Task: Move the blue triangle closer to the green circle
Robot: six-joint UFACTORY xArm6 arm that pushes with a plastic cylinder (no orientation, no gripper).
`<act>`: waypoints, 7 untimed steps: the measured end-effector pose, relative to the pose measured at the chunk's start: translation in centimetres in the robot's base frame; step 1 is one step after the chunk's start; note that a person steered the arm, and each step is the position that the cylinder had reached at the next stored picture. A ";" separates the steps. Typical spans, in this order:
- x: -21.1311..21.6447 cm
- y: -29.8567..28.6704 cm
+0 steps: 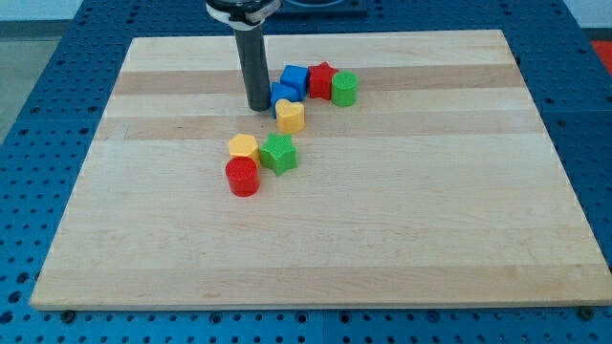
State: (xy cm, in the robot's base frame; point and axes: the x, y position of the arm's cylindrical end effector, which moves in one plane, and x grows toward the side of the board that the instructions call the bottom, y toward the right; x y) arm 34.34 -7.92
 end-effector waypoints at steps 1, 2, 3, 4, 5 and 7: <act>-0.1 0.7; -0.1 0.9; -0.1 0.9; -0.1 0.8; -0.2 -1.2; -4.6 -2.8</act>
State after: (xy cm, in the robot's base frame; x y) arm 29.72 -10.76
